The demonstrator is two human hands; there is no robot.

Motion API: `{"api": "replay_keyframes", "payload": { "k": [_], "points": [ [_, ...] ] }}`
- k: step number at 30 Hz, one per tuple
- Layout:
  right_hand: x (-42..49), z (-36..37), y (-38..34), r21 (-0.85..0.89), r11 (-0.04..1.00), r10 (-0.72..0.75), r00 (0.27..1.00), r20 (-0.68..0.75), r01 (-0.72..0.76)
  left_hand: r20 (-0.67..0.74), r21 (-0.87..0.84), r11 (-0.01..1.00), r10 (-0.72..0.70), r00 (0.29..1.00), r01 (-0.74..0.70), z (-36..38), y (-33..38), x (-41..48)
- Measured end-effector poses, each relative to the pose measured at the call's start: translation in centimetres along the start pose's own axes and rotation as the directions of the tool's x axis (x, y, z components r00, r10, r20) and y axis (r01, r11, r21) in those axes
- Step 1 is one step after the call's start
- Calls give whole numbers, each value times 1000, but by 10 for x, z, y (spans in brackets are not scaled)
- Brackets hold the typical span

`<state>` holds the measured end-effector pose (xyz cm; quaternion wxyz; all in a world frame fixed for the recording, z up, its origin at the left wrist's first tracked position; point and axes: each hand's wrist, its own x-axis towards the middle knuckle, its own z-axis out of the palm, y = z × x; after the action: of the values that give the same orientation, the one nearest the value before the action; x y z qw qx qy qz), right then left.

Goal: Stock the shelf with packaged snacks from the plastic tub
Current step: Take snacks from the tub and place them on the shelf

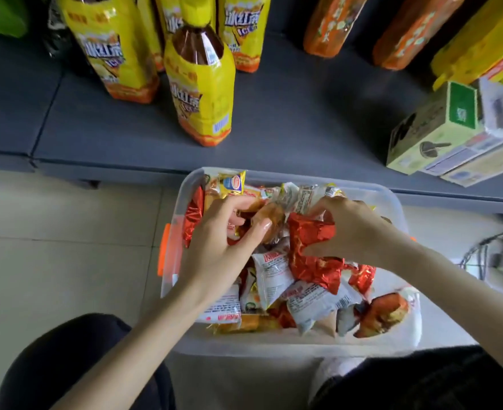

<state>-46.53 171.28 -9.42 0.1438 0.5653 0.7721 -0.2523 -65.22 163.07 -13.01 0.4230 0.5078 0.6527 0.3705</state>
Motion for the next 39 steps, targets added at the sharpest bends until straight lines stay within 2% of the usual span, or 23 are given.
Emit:
{"api": "replay_keyframes", "payload": {
  "k": [4, 5, 6, 8, 10, 12, 14, 15, 18, 20, 22, 24, 26, 27, 28, 31, 34, 37, 39],
  "points": [
    [6, -16, 4, -13, 998, 65, 997, 51, -64, -75, -75, 996, 34, 997, -40, -1, 11, 1],
    [7, -23, 4, 53, 992, 109, 992, 57, -112, -92, -107, 993, 33, 995, -43, -1, 14, 0],
    [8, -31, 1, 210, 965, 141, 986, 87, -157, -102, -135, 990, 36, 994, -50, -1, 17, -1],
    [12, -45, -10, 531, 830, 136, 986, 99, -168, -90, -134, 985, 94, 991, -106, -2, 21, -3],
    [15, -53, -26, 689, 710, 120, 989, 86, -146, 4, 16, 980, 197, 980, -197, -3, 24, -5],
    [17, -53, -41, 768, 626, 98, 991, 90, -132, 117, 263, 915, 286, 951, -308, -4, 24, -6],
    [15, -50, -50, 830, 545, 52, 993, 106, -118, 106, 455, 815, 349, 931, -358, -7, 23, -4],
    [14, -49, -52, 864, 491, 5, 992, 122, -109, 67, 487, 795, 379, 923, -362, -10, 23, -3],
    [3, -50, -55, 923, 366, -217, 954, 205, -115, -68, 435, 816, 450, 890, -380, -22, 28, -5],
    [-3, -53, -52, 933, 328, -296, 922, 249, -147, -125, 341, 869, 420, 899, -358, -31, 33, -8],
    [1, -55, -43, 914, 393, -230, 951, 206, -103, -207, 135, 959, 274, 939, -250, -38, 40, -10],
    [10, -53, -29, 830, 558, -124, 991, 58, 21, -299, -159, 982, 56, 953, -107, -42, 45, -9],
    [21, -45, -16, 540, 816, -182, 978, -100, 207, -292, -421, 906, -178, 940, 41, -46, 46, -6],
    [26, -41, -12, 355, 896, -246, 964, -103, 266, -263, -478, 873, -251, 932, 100, -47, 46, -6],
    [29, -36, -11, 207, 929, -301, 952, -56, 306, -234, -504, 851, -301, 924, 149, -49, 45, -6],
    [34, -23, -21, 43, 923, -385, 921, 53, 383, -178, -544, 807, -378, 909, 229, -53, 44, -9],
    [43, -5, -28, -33, 898, -436, 898, 67, 438, -142, -583, 772, -403, 904, 253, -56, 47, -11],
    [52, 12, -26, -53, 900, -427, 900, 86, 432, -101, -584, 761, -412, 906, 282, -59, 49, -12],
    [55, 19, -27, -140, 892, -421, 903, 81, 429, -96, -572, 762, -429, 898, 304, -61, 48, -11]
  ]
}}
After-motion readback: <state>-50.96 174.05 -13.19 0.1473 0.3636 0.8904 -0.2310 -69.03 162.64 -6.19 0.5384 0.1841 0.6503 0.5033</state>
